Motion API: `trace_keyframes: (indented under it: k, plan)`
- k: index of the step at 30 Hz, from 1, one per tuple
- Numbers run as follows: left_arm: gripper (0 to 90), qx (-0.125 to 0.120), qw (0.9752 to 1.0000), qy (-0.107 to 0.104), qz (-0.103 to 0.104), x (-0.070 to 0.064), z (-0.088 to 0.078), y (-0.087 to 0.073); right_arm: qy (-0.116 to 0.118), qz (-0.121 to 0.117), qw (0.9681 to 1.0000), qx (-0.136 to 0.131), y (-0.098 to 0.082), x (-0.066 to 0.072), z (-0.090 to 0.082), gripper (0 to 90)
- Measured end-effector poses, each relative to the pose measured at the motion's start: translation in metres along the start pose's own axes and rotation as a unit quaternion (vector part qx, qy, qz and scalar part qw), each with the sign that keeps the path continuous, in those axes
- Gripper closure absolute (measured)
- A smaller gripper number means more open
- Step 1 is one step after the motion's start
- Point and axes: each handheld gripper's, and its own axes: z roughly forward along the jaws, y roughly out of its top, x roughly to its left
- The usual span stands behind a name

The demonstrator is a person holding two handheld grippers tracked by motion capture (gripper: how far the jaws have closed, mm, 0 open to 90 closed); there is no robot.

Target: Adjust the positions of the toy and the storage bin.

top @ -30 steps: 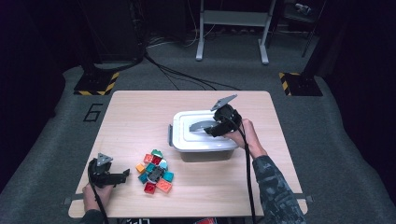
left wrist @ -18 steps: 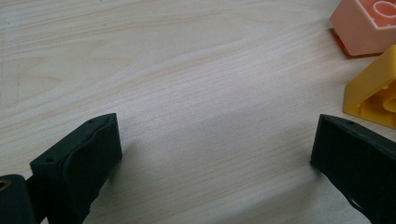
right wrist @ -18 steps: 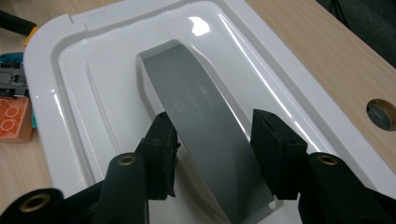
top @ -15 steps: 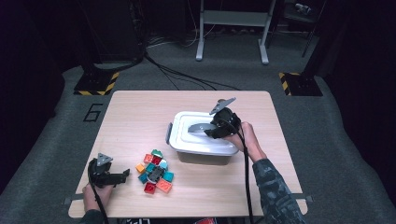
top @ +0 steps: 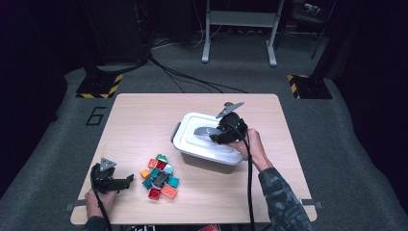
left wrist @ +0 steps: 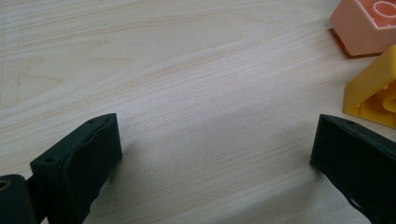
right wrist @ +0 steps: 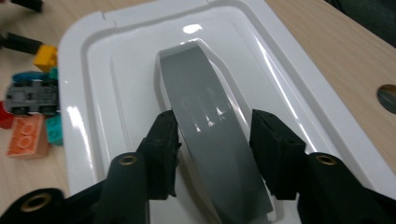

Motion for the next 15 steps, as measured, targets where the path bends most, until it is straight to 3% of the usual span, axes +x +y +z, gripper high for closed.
trace_keyframes:
  k: [4,6,10,15]
  plan:
    - [1.5,0.002,1.0,0.0,0.0,0.0,0.0,0.0,0.025,-0.023,0.9991,-0.024,0.007,-0.003,-0.002,45.6]
    - [1.5,-0.001,1.0,0.0,0.001,0.0,0.0,0.0,0.027,-0.036,0.9989,-0.015,0.014,-0.001,0.001,47.6]
    - [1.5,0.0,1.0,0.0,0.0,0.0,0.0,0.0,0.029,-0.078,0.9965,0.005,0.019,0.003,0.012,59.8]
    - [1.7,-0.001,1.0,0.0,0.0,0.0,0.0,0.0,0.032,-0.071,0.997,0.002,0.019,0.006,0.014,62.6]
